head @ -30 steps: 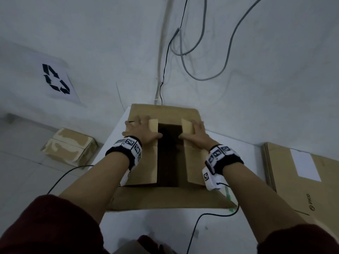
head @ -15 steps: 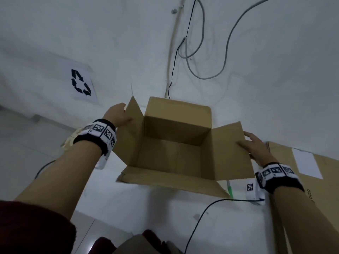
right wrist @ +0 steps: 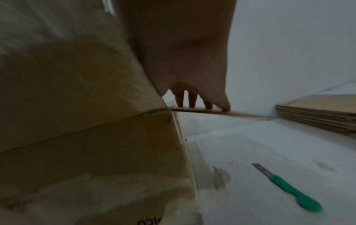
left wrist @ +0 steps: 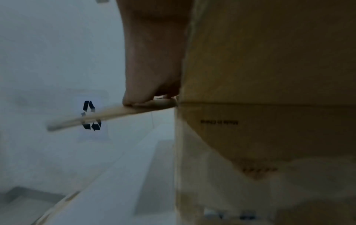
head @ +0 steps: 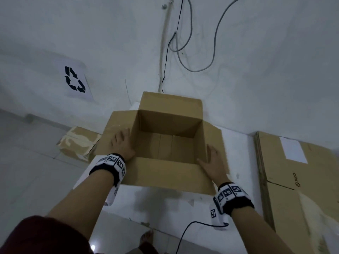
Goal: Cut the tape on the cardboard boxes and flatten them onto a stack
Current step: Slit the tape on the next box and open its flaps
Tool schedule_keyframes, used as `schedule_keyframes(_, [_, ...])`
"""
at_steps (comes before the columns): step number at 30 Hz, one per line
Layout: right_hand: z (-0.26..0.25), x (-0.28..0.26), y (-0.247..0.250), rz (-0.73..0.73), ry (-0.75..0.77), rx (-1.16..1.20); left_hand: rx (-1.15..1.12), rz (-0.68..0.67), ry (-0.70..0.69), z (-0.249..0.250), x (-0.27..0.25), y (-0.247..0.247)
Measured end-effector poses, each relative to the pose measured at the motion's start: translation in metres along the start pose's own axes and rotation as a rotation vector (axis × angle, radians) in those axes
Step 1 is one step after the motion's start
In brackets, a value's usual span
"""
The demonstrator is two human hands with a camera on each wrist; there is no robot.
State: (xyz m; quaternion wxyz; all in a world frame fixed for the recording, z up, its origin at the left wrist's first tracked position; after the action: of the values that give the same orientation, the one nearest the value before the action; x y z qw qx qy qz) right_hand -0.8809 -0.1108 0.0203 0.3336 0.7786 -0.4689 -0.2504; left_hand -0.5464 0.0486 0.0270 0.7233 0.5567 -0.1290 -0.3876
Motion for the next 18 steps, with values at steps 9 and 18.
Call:
schedule_keyframes(9, [-0.016, -0.019, -0.005, -0.232, 0.042, 0.333, -0.507, -0.173, -0.045, -0.007, 0.000, -0.009])
schedule_keyframes(18, [-0.021, -0.032, -0.006, -0.361, 0.047, -0.234, -0.621, -0.093, -0.096, -0.007, -0.004, -0.009])
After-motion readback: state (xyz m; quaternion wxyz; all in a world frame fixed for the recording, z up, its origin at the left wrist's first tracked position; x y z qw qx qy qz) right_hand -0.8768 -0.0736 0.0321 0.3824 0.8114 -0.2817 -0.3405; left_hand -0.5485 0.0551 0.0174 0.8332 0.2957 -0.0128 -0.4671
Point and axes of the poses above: each hand's wrist, its own x-axis towards the middle knuckle, its own y-axis out of the back of the hand, z = x × y, the point moved 6 cm from there along x, towards the middle knuckle, and after that the axes turned 4 degrees about y, right-handed, at the moved point
